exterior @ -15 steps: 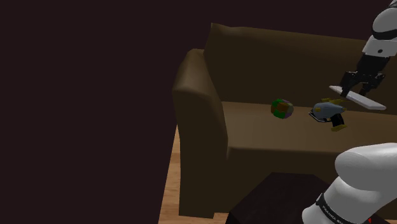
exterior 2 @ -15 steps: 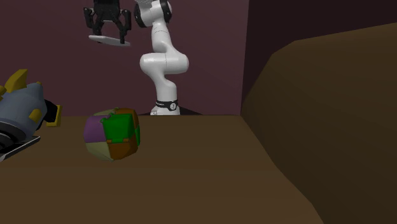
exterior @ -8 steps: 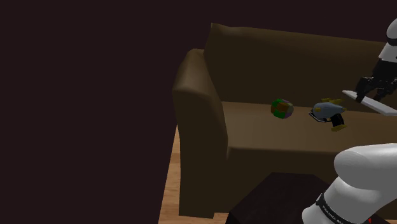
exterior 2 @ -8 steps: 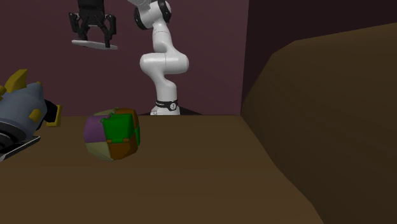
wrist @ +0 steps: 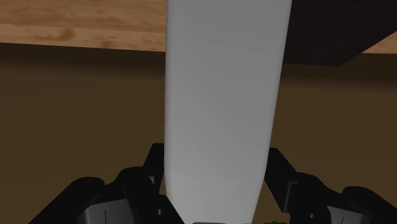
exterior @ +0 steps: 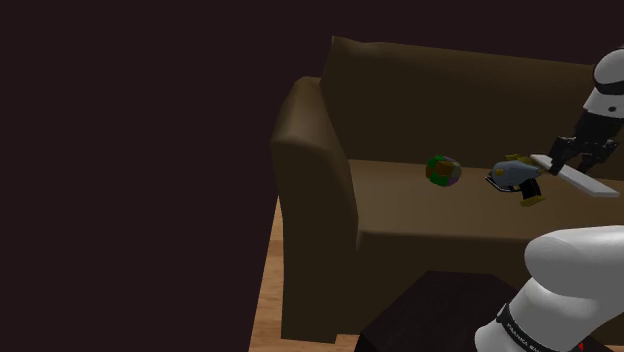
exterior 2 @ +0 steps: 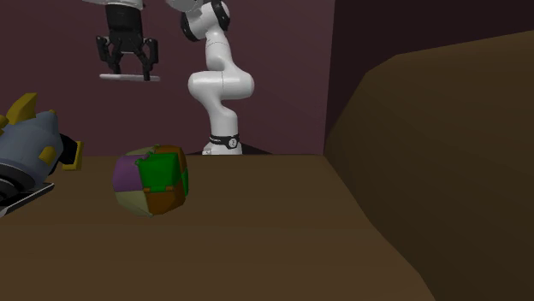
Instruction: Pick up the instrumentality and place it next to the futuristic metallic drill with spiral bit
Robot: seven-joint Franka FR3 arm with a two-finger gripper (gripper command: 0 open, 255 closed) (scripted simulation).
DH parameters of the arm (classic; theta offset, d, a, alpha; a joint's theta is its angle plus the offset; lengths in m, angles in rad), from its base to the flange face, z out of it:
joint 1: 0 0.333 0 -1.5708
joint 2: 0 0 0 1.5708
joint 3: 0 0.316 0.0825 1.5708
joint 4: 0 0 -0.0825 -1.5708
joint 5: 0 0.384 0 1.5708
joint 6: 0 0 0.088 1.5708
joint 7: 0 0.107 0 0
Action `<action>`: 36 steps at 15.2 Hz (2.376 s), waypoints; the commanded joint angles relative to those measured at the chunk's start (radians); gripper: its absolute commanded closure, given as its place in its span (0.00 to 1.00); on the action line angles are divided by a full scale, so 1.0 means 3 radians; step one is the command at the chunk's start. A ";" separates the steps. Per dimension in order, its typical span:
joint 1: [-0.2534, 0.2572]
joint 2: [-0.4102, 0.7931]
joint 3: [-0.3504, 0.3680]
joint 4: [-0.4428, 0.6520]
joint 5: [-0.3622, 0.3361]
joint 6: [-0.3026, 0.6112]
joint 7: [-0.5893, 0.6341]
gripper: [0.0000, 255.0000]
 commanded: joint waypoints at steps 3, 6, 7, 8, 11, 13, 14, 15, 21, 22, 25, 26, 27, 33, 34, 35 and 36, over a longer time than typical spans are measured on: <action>-0.0026 -0.0018 -0.0063 -0.0170 -0.0061 0.0156 0.0013 1.00; -0.0041 -0.0014 -0.0116 -0.0293 -0.0108 0.0284 0.0026 1.00; -0.0046 -0.0011 -0.0135 -0.0333 -0.0124 0.0328 0.0030 1.00; -0.0051 -0.0007 -0.0154 -0.0372 -0.0140 0.0371 0.0034 1.00; -0.0064 0.0012 -0.0213 -0.0486 -0.0191 0.0505 0.0047 1.00; -0.0072 0.0030 -0.0255 -0.0559 -0.0226 0.0597 0.0055 1.00; -0.0075 0.0040 -0.0277 -0.0595 -0.0244 0.0644 0.0059 1.00; -0.0079 0.0052 -0.0299 -0.0630 -0.0262 0.0691 0.0063 1.00; -0.0093 0.0150 -0.0442 -0.0827 -0.0375 0.0987 0.0089 1.00; -0.0094 0.0171 -0.0467 -0.0857 -0.0394 0.1039 0.0093 1.00; -0.0094 0.0242 -0.0547 -0.0944 -0.0453 0.1198 0.0106 1.00; -0.0093 0.0269 -0.0575 -0.0971 -0.0472 0.1253 0.0110 1.00; -0.0092 0.0298 -0.0603 -0.0998 -0.0492 0.1309 0.0114 1.00; -0.0086 0.0371 -0.0671 -0.1058 -0.0538 0.1443 0.0124 1.00; -0.0086 0.0371 -0.0671 -0.1058 -0.0538 0.1443 0.0124 1.00; -0.0086 0.0371 -0.0671 -0.1058 -0.0538 0.1443 0.0124 1.00; -0.0086 0.0371 -0.0671 -0.1058 -0.0538 0.1443 0.0124 1.00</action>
